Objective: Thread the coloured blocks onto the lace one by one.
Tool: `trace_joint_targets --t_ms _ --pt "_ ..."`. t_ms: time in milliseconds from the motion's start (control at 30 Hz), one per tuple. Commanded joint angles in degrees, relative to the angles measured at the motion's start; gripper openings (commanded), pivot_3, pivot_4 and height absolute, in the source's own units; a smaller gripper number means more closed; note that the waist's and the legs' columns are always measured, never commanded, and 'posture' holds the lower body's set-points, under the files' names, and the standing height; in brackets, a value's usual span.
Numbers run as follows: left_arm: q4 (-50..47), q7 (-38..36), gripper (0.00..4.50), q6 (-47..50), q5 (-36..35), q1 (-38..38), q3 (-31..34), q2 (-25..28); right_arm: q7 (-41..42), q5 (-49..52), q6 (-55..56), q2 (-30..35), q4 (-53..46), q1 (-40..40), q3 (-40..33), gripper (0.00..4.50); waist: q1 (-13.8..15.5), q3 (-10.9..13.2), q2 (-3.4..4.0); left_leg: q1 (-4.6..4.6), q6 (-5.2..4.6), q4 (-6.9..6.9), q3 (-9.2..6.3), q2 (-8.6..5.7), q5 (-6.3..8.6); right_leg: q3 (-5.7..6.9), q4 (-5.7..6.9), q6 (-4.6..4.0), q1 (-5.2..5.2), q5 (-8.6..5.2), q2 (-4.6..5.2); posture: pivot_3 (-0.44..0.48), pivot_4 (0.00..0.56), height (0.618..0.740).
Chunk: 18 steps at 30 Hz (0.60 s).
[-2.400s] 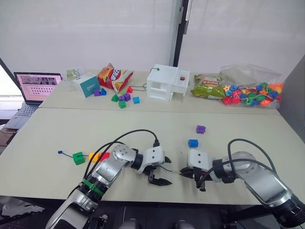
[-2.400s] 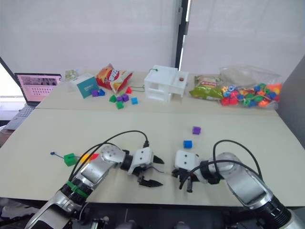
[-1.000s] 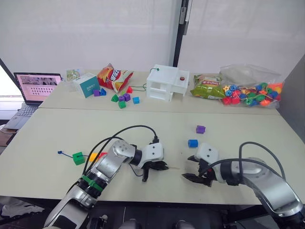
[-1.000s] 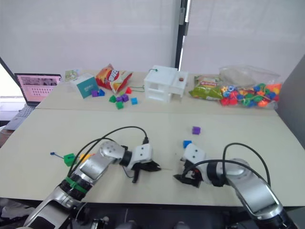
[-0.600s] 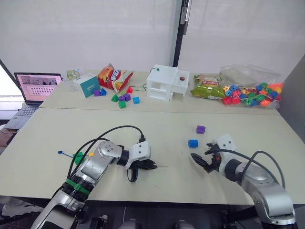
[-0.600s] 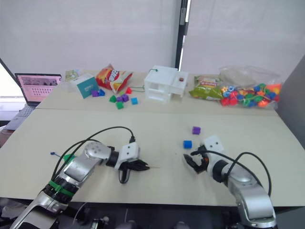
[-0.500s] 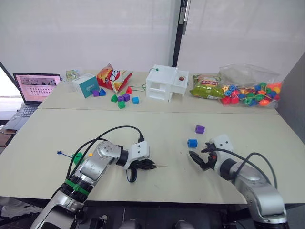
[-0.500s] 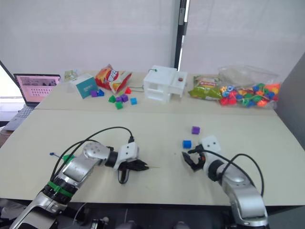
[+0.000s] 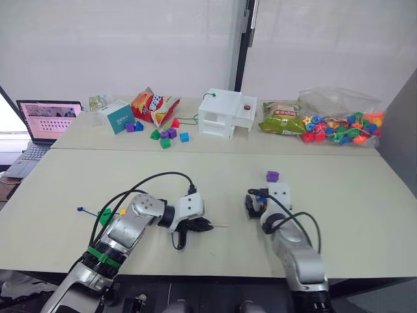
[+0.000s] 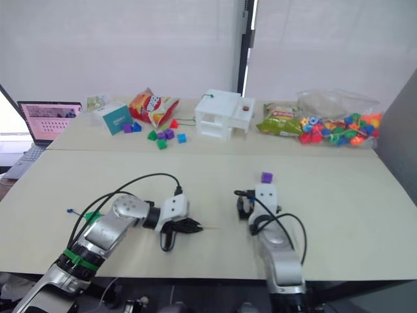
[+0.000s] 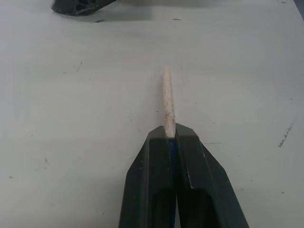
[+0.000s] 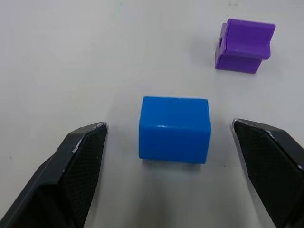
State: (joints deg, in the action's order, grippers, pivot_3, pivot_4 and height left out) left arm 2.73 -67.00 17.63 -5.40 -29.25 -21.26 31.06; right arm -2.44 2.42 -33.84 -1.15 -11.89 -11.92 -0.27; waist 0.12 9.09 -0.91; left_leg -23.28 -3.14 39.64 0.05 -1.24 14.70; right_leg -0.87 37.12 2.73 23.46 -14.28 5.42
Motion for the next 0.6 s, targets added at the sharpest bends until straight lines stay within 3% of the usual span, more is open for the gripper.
trace_joint_targets --t_ms 33,300,433,600 --pt "-1.0 0.3 0.0 0.4 0.4 0.0 0.2 0.3 -2.7 -1.9 5.1 -1.6 1.8 -1.6 1.3 3.92 -0.1 0.0 0.0 0.0 0.0 0.0 0.0 -0.01 0.0 -0.01 0.01 0.0 0.01 0.0 0.0 0.0 0.15 0.74" --pt "-0.5 0.2 0.0 0.1 0.6 -0.6 0.2 0.5 -4.8 -1.5 6.3 -3.5 2.4 -0.3 0.1 1.23 -0.1 0.0 0.01 0.0 0.0 -0.02 -0.01 -0.02 0.0 -0.01 0.01 0.0 0.02 0.0 0.0 0.0 0.15 0.74" --pt "-0.5 0.0 0.0 -0.2 0.6 -0.4 0.0 0.6 -4.2 -0.2 4.8 -3.9 -1.8 2.3 0.3 1.21 -0.1 0.0 0.02 0.0 0.0 -0.02 -0.01 -0.03 0.0 -0.01 0.0 0.0 0.02 0.0 0.01 0.0 0.15 0.74" --pt "-0.7 -0.2 0.0 -0.4 0.4 -0.1 0.2 1.0 -1.8 -0.2 -2.2 -2.3 -17.9 12.8 6.5 1.21 -0.4 0.0 0.07 -0.02 -0.01 -0.12 -0.02 0.0 0.0 0.0 -0.01 -0.01 0.06 -0.01 -0.01 0.0 0.15 0.74"
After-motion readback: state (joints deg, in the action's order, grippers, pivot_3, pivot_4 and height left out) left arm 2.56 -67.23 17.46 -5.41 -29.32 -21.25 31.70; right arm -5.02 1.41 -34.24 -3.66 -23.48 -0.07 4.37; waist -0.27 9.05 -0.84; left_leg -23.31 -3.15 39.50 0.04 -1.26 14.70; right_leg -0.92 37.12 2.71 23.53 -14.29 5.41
